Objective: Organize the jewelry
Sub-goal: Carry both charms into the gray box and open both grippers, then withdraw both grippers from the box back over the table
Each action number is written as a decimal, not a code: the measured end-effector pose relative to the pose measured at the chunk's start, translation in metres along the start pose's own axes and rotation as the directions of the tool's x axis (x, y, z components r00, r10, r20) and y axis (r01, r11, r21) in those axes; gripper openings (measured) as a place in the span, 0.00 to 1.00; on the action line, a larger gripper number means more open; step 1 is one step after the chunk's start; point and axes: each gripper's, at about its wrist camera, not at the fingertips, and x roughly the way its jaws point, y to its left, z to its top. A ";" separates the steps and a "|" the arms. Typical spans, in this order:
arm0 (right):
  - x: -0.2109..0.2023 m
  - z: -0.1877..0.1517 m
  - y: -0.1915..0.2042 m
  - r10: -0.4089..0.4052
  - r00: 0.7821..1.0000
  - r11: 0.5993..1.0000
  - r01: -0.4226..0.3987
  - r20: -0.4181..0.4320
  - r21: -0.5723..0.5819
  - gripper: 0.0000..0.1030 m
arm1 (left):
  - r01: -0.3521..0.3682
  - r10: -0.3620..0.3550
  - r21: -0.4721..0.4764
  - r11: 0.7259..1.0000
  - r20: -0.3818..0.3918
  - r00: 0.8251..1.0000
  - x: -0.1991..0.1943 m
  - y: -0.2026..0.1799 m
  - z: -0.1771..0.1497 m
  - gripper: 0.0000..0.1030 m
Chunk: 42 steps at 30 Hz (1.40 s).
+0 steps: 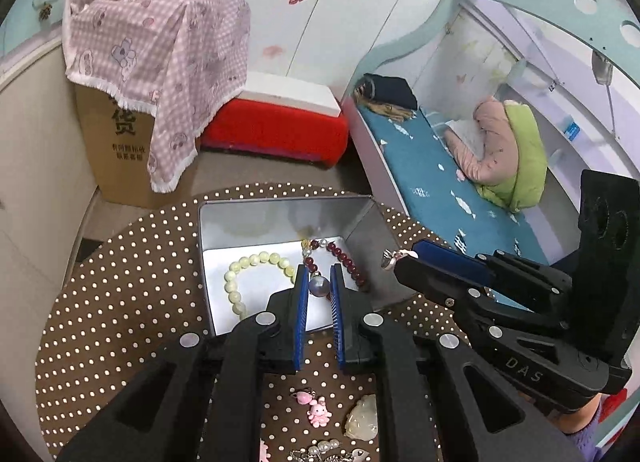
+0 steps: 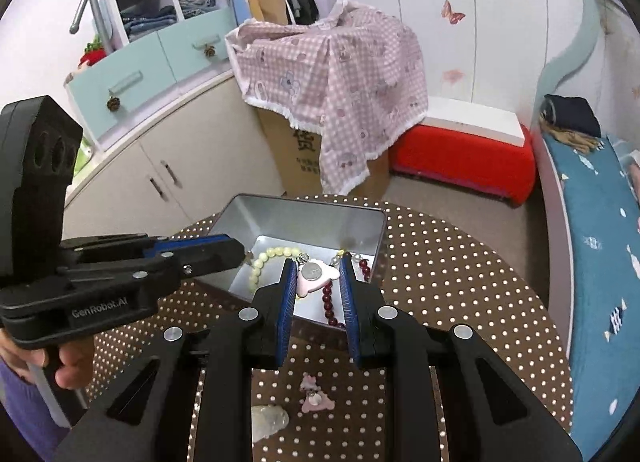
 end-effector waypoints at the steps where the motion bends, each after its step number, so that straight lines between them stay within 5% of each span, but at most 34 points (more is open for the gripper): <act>1: 0.004 0.000 -0.001 0.000 1.000 1.000 0.000 -0.006 0.002 0.22 | -0.005 0.005 -0.005 1.000 -0.003 1.000 0.002 0.001 0.000 0.09; 8: 0.014 -0.003 -0.003 0.003 1.000 1.000 -0.002 -0.022 0.012 0.22 | 0.005 -0.006 -0.016 1.000 -0.028 1.000 0.009 0.004 -0.002 0.10; 11: 0.016 -0.003 -0.002 0.004 1.000 1.000 -0.003 -0.026 0.011 0.22 | -0.016 0.016 -0.018 1.000 -0.024 1.000 0.008 0.004 -0.003 0.26; 23: 0.006 -0.005 -0.001 0.004 1.000 1.000 -0.004 -0.009 0.021 0.23 | -0.010 0.010 -0.026 1.000 -0.003 1.000 -0.007 0.002 -0.006 0.26; 28: -0.017 -0.006 0.000 -0.014 0.999 1.000 0.013 0.029 0.014 0.42 | -0.030 0.031 -0.024 0.999 0.042 0.999 -0.029 0.002 -0.012 0.47; 31: -0.034 -0.007 0.001 -0.014 0.999 1.000 0.013 0.052 0.012 0.44 | -0.043 0.046 -0.040 0.998 0.086 0.995 -0.051 0.005 -0.017 0.55; 37: -0.065 -0.027 0.008 -0.035 0.996 0.999 0.036 0.080 -0.010 0.47 | -0.118 0.120 -0.025 0.993 0.136 0.983 -0.089 0.015 -0.046 0.57; 42: -0.071 -0.057 0.012 -0.052 0.998 0.998 0.052 0.047 -0.016 0.48 | -0.180 0.179 0.005 0.984 0.104 0.978 -0.093 0.025 -0.081 0.57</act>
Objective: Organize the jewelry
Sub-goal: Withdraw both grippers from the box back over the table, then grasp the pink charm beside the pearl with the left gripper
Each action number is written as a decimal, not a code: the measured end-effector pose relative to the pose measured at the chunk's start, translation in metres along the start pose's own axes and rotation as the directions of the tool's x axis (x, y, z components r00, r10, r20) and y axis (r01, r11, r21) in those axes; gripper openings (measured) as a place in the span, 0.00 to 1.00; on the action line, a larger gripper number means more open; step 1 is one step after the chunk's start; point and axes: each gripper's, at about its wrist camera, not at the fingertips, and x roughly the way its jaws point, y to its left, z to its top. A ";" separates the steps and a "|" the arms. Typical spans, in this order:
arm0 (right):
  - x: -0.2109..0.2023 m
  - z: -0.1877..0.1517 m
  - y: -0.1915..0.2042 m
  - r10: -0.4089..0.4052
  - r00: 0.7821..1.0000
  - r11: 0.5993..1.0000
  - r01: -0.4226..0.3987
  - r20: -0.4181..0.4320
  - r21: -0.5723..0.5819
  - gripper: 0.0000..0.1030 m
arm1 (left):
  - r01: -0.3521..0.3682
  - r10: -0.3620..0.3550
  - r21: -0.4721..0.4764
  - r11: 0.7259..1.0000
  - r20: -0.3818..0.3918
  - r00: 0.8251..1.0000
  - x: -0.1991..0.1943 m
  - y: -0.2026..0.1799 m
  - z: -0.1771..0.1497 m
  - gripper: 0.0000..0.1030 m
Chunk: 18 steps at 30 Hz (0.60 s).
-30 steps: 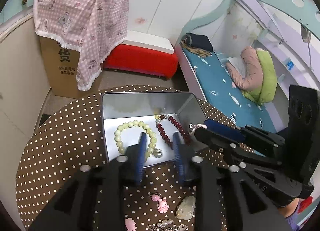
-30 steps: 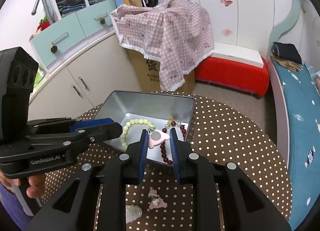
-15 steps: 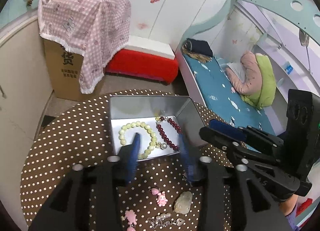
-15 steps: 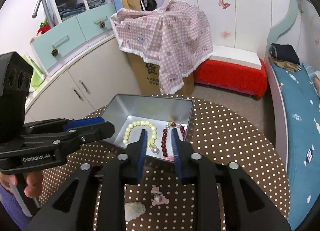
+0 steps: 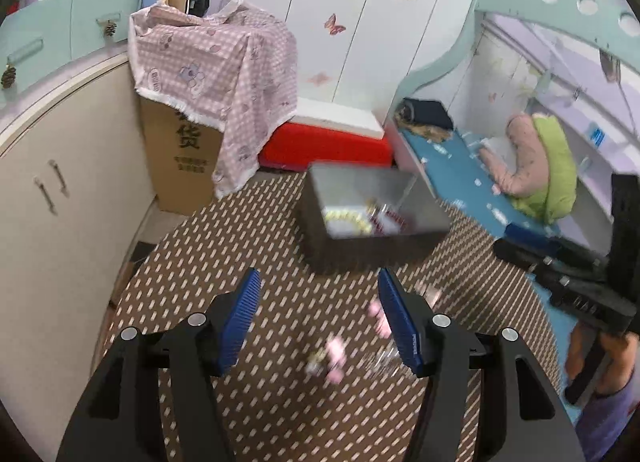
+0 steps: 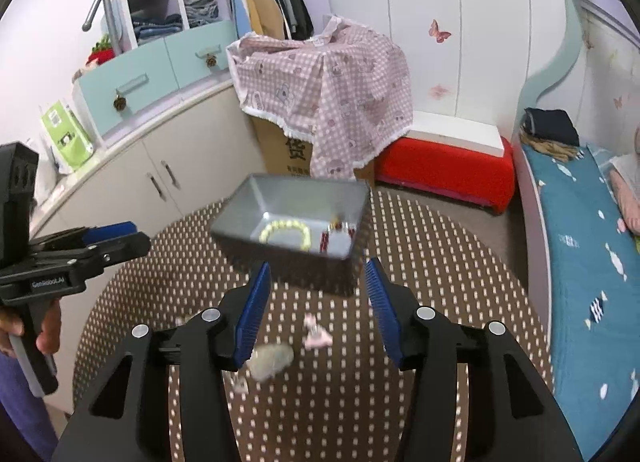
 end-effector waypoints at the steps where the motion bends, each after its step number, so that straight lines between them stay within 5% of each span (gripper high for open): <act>1: 0.000 -0.005 0.000 -0.001 1.000 1.000 0.001 -0.007 0.001 0.48 | 0.000 0.001 0.005 1.000 -0.010 1.000 0.001 0.001 -0.006 0.57; 9: 0.014 -0.049 0.002 0.003 0.997 0.999 0.000 -0.076 0.037 0.52 | -0.009 0.008 -0.006 1.000 -0.103 0.995 0.022 0.015 -0.048 0.57; 18: 0.023 -0.058 0.002 -0.001 0.995 0.999 0.006 -0.099 0.052 0.52 | -0.051 0.062 0.078 0.996 -0.134 0.989 0.036 0.002 -0.060 0.57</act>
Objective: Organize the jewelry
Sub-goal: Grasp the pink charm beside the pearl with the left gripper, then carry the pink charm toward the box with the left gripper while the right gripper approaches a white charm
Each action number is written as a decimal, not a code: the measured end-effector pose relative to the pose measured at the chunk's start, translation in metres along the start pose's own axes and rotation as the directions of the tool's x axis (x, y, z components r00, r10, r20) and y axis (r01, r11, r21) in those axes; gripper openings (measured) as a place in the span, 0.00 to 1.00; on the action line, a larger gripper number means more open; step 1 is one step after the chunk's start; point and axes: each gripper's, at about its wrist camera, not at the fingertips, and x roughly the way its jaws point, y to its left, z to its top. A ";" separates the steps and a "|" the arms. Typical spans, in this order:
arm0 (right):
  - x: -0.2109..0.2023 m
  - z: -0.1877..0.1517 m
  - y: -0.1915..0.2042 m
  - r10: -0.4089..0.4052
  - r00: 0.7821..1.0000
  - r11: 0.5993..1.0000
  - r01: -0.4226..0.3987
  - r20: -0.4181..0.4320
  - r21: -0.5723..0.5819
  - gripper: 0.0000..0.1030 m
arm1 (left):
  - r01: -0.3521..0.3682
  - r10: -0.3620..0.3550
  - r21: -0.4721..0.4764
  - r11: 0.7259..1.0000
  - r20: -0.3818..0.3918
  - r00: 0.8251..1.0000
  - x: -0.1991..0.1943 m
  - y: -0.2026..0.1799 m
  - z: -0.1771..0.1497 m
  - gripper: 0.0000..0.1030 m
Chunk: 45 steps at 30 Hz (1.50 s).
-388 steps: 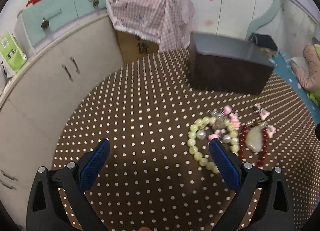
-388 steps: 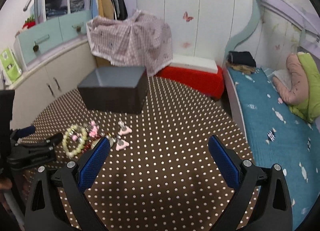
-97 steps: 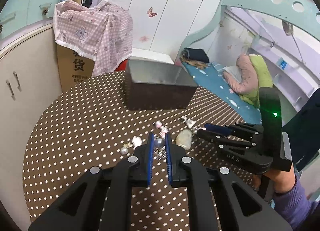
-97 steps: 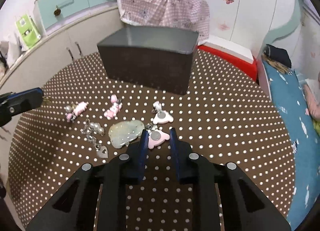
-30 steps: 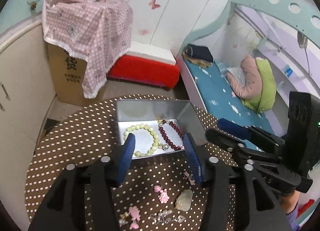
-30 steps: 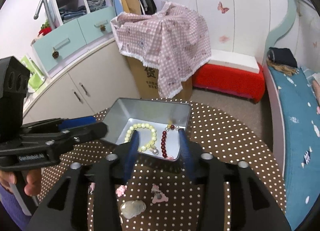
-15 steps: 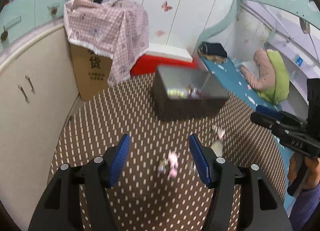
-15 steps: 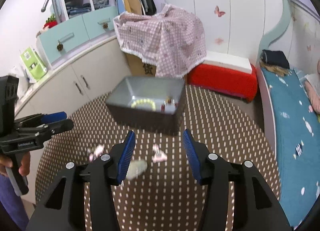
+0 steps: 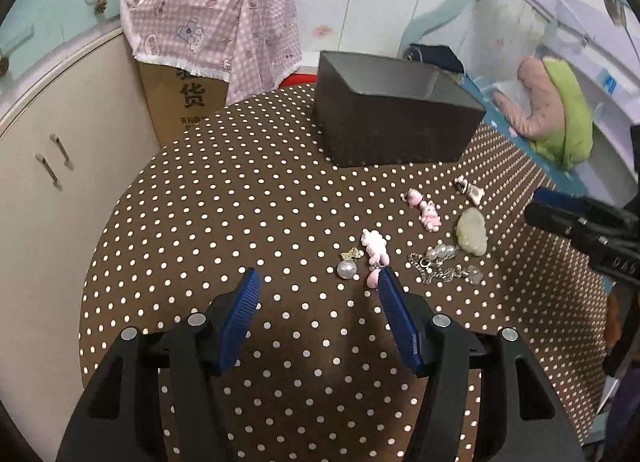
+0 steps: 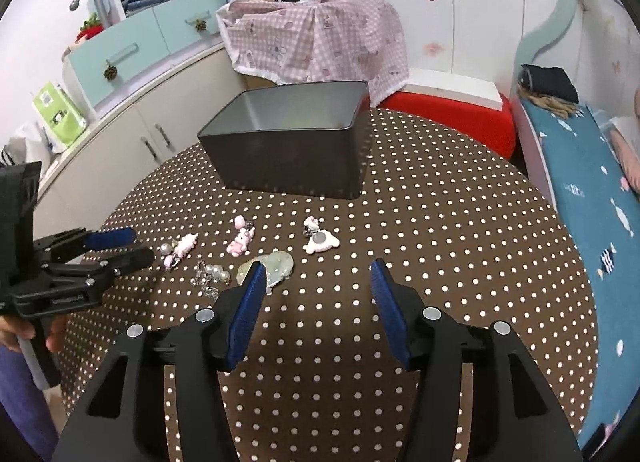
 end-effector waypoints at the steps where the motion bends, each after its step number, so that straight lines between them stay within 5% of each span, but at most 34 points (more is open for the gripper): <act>1: 0.001 0.000 -0.001 0.001 1.000 1.000 -0.001 -0.001 0.003 0.52 | 0.002 -0.002 0.006 1.000 -0.003 1.000 0.002 -0.001 0.000 0.57; 10: 0.006 0.001 -0.007 -0.009 1.000 1.000 0.009 -0.003 0.008 0.53 | -0.018 0.019 0.059 0.998 -0.009 1.000 0.013 -0.010 0.008 0.56; 13: 0.009 0.002 -0.009 -0.014 1.000 1.000 0.014 -0.008 0.009 0.53 | 0.034 -0.033 0.069 0.997 -0.008 0.999 0.013 -0.013 0.008 0.31; 23: 0.019 0.005 -0.013 -0.013 1.000 1.000 0.014 -0.024 0.013 0.53 | 0.069 -0.068 0.100 0.993 -0.016 0.998 0.015 -0.014 0.005 0.19; 28: 0.021 0.005 -0.013 -0.015 1.000 1.000 0.015 -0.023 0.012 0.53 | 0.018 -0.017 0.121 0.993 -0.012 1.000 0.019 -0.014 0.008 0.09; 34: 0.029 0.005 -0.015 -0.026 0.999 1.000 0.026 -0.043 0.000 0.53 | -0.006 0.005 0.087 0.996 0.007 1.000 0.018 -0.011 0.008 0.09; 45: 0.055 0.021 -0.001 -0.058 0.997 0.995 0.054 -0.057 -0.083 0.53 | 0.063 -0.065 0.033 0.997 0.083 0.994 -0.009 -0.001 0.027 0.09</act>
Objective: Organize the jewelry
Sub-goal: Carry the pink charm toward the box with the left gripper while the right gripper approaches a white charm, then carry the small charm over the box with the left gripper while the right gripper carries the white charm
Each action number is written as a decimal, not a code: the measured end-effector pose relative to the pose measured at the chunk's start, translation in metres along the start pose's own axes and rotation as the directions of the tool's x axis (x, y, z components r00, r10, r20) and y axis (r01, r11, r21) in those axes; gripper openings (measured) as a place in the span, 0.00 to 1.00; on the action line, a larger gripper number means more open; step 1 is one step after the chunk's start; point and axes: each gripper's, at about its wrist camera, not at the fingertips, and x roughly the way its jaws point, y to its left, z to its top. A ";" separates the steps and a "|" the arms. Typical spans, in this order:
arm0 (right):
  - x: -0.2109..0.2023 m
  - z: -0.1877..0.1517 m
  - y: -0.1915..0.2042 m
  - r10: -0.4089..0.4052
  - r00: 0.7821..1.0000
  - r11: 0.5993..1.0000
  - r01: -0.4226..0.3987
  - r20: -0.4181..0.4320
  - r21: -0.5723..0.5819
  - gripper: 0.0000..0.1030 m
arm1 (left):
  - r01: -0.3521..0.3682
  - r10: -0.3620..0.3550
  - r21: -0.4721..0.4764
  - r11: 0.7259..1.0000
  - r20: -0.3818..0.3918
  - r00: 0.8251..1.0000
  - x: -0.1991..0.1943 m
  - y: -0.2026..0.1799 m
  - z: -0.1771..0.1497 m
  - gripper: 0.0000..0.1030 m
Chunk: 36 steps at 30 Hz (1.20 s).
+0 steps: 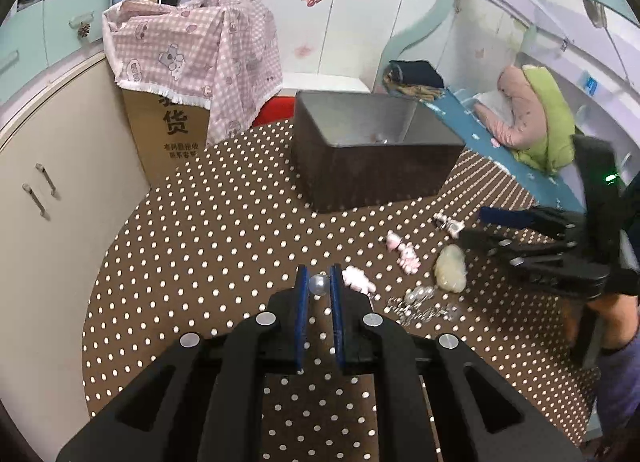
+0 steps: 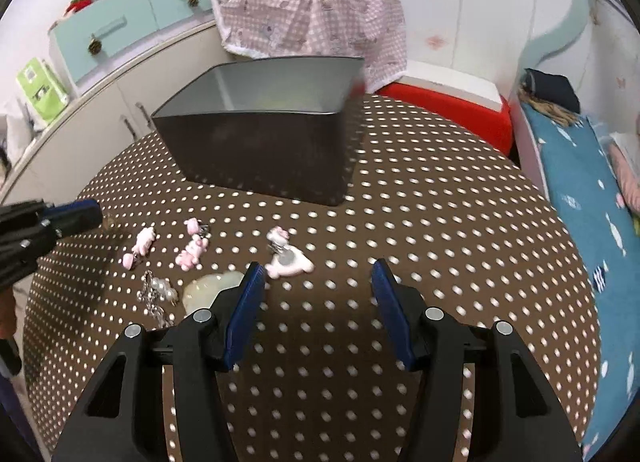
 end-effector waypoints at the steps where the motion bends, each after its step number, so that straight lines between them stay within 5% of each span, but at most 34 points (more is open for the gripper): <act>1: 0.003 0.001 0.001 -0.002 1.000 1.000 0.001 -0.006 -0.010 0.53 | 0.000 0.000 -0.001 1.000 0.004 1.000 -0.002 0.000 0.002 0.09; 6: 0.010 0.007 0.009 -0.023 1.000 0.998 0.023 -0.007 -0.061 0.49 | 0.036 -0.036 -0.001 0.999 0.026 0.999 -0.006 -0.003 0.011 0.09; 10: 0.009 0.009 0.015 -0.007 1.000 0.996 0.006 -0.013 -0.089 0.24 | 0.046 -0.046 0.006 0.999 0.033 0.998 -0.006 -0.008 0.018 0.09; 27: -0.072 0.038 0.004 0.027 0.990 0.996 -0.015 0.135 -0.086 0.23 | 0.132 -0.143 0.087 0.987 0.130 0.981 -0.034 -0.039 0.066 0.09; 36: -0.077 0.075 0.004 0.055 0.983 0.995 -0.039 0.178 -0.092 0.24 | 0.180 -0.185 0.065 0.982 0.092 0.978 -0.013 -0.035 0.101 0.09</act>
